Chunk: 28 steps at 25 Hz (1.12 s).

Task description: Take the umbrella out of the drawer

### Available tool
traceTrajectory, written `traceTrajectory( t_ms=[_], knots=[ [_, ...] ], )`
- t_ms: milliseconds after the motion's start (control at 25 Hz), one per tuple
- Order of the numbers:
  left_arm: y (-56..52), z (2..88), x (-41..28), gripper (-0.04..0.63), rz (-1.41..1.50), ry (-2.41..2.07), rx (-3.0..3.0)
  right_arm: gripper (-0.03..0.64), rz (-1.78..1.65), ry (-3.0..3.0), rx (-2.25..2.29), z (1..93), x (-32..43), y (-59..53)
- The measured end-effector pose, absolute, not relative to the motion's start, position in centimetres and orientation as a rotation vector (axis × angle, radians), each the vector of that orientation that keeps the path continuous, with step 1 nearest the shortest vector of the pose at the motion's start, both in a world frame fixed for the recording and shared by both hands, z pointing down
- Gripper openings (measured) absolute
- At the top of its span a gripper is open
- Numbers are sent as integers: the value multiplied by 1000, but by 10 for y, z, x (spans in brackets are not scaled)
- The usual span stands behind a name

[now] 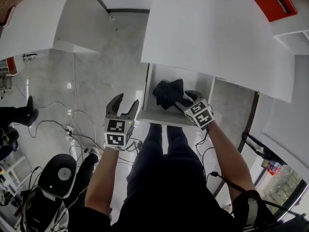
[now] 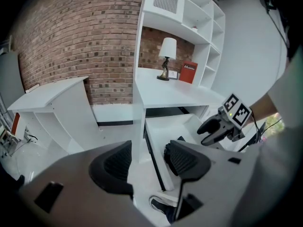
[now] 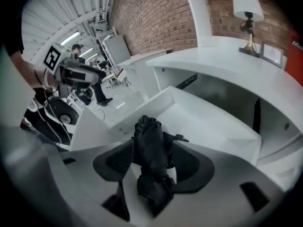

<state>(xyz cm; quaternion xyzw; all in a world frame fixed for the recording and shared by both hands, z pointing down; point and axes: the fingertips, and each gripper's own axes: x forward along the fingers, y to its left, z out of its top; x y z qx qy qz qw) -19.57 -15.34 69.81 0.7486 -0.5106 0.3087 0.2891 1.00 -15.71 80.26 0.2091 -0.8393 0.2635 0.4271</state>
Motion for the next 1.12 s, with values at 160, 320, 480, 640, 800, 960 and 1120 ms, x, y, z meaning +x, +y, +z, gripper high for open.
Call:
traceTrajectory(
  t_ms=[160,320,480,640,800,960,1120],
  knots=[
    [-156,700,-208,250,786,-1396,1937,267,593,-2047,367,840,2,-143],
    [-156,703,-213,250,775,-1391,1912,287,573,-1982,293,868,0,-138],
    [-148,704,-207,250,764,-1394,1901,296,575,-1930,245,893,8,-122],
    [-155,707,-211,250,768,-1396,1893,311,556,-1914,218,907,3,-124],
    [-155,710,-209,250,772,-1393,1886,313,562,-1900,211,914,0,-123],
    [-155,706,-211,250,768,-1415,1877,305,528,-1904,191,917,-4,-121],
    [-153,704,-213,250,760,-1421,1870,274,519,-1916,198,915,-5,-120]
  ],
)
